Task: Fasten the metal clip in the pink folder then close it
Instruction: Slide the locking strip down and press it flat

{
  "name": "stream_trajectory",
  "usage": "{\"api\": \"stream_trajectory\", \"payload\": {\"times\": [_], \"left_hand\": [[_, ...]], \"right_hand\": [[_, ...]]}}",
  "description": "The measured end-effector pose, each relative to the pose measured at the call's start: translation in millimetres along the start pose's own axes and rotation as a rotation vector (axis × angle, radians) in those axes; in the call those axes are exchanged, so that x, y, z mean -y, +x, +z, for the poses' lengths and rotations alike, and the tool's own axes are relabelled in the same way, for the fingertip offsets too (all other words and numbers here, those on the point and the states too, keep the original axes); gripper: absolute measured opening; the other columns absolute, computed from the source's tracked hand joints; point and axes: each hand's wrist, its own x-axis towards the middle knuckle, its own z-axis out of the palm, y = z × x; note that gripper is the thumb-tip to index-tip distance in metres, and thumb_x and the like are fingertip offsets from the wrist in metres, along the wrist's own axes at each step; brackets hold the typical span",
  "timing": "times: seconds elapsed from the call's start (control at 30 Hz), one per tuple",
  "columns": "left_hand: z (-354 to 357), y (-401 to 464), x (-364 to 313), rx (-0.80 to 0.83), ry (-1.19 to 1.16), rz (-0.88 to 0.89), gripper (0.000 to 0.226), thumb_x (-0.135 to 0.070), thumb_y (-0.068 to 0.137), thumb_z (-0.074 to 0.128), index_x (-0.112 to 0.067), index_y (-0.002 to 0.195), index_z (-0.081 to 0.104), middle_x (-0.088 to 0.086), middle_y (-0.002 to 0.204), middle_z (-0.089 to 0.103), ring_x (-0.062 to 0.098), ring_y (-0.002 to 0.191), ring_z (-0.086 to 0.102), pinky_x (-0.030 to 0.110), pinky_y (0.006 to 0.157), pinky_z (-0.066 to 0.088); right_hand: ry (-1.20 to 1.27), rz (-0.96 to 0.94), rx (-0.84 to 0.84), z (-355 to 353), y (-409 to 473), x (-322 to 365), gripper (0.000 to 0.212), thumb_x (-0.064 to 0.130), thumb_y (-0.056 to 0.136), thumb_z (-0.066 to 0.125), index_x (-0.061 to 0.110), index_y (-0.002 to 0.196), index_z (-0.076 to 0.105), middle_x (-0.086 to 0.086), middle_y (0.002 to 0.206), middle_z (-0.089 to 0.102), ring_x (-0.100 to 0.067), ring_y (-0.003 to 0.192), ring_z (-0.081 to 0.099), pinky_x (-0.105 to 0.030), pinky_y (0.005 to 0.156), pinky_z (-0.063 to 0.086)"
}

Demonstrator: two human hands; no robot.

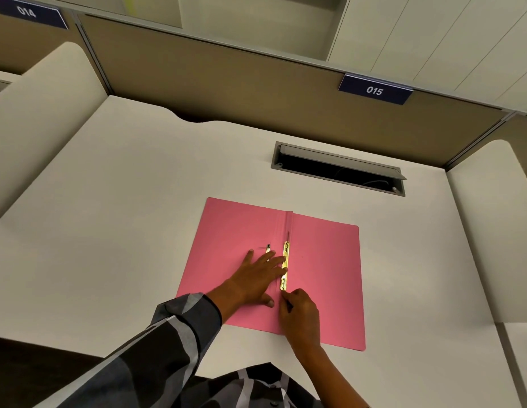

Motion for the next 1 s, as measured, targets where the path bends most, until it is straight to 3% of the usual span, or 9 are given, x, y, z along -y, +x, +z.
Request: {"api": "stream_trajectory", "payload": {"times": [0.3,0.73,0.9,1.0], "left_hand": [[1,-1,0,0.001,-0.004,0.003,0.100,-0.059,0.082,0.075,-0.030,0.163,0.022,-0.002,0.175,0.006,0.027,0.162,-0.001,0.067,0.124,0.005],[3,-6,-4,0.013,-0.069,0.007,0.102,-0.049,0.087,0.075,-0.030,0.165,0.012,0.000,0.176,-0.003,0.027,0.162,-0.004,0.061,0.127,0.001],[-1,-19,7,-0.124,-0.218,-0.067,0.097,-0.046,0.089,0.073,-0.031,0.165,0.016,-0.004,0.175,0.003,0.020,0.161,0.005,0.056,0.129,0.005],[-8,-35,21,-0.319,-0.352,-0.271,0.078,-0.044,0.093,0.069,-0.029,0.160,0.033,-0.002,0.172,0.024,0.024,0.157,0.025,0.052,0.127,0.022]], "right_hand": [[0.044,-0.037,-0.013,-1,-7,-6,0.017,0.009,0.089,0.077,0.008,0.106,0.080,-0.004,0.095,0.074,-0.019,0.073,0.068,-0.003,0.070,0.041],[0.180,0.122,0.094,-7,-5,-19,0.040,0.018,0.086,0.081,0.011,0.125,0.072,0.002,0.106,0.065,-0.011,0.089,0.060,-0.010,0.080,0.046],[0.188,0.131,0.095,-6,-5,-21,0.041,0.021,0.084,0.083,0.015,0.124,0.072,0.006,0.100,0.062,-0.005,0.084,0.059,-0.007,0.076,0.043],[0.198,0.130,0.099,-5,-6,-24,0.042,0.023,0.084,0.084,0.017,0.124,0.073,0.006,0.100,0.063,-0.003,0.084,0.059,-0.010,0.077,0.047]]}}
